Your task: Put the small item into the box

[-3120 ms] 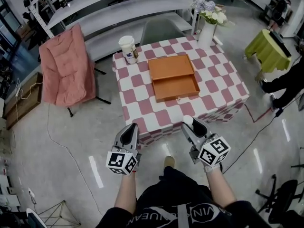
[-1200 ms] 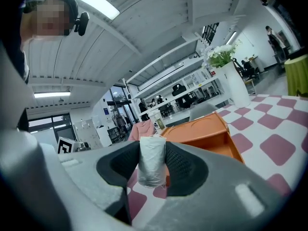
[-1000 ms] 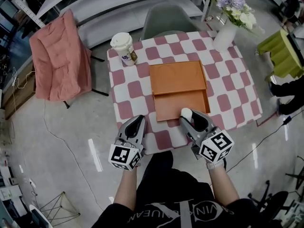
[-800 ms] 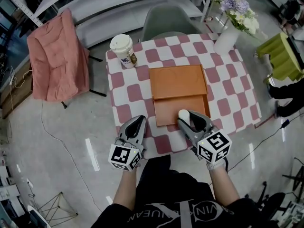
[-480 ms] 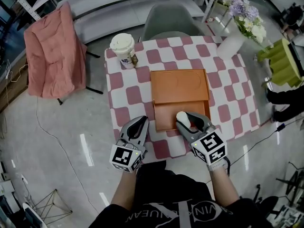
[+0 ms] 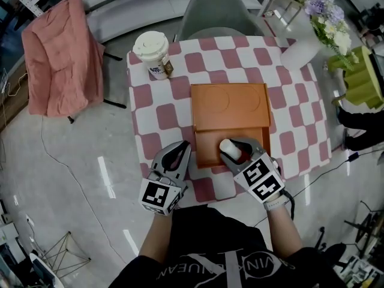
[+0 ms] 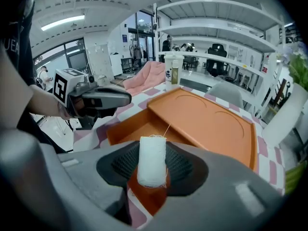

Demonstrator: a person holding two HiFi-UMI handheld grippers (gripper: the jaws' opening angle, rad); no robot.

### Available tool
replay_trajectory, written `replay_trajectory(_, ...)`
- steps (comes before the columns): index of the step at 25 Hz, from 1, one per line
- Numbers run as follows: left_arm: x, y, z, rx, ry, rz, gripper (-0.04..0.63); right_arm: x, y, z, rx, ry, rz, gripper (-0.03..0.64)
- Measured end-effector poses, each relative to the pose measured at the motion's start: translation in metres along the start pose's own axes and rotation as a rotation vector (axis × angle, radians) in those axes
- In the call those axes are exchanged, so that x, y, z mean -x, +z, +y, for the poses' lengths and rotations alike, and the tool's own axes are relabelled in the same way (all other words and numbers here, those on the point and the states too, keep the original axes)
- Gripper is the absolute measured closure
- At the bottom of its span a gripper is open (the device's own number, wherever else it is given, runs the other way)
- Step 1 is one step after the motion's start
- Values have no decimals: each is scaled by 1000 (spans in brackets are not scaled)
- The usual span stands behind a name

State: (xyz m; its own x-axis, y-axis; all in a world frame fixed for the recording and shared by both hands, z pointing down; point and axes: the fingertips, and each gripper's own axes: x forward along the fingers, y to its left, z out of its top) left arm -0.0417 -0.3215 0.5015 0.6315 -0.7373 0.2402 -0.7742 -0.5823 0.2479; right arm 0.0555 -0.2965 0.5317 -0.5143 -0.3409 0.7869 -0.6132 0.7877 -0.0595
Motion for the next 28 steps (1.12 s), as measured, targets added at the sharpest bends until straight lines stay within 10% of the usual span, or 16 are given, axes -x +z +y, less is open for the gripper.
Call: replay_trajectory(28, -21, 0, 26, 56, 14, 16, 575, -39, -15, 2, 63, 136, 198, 462)
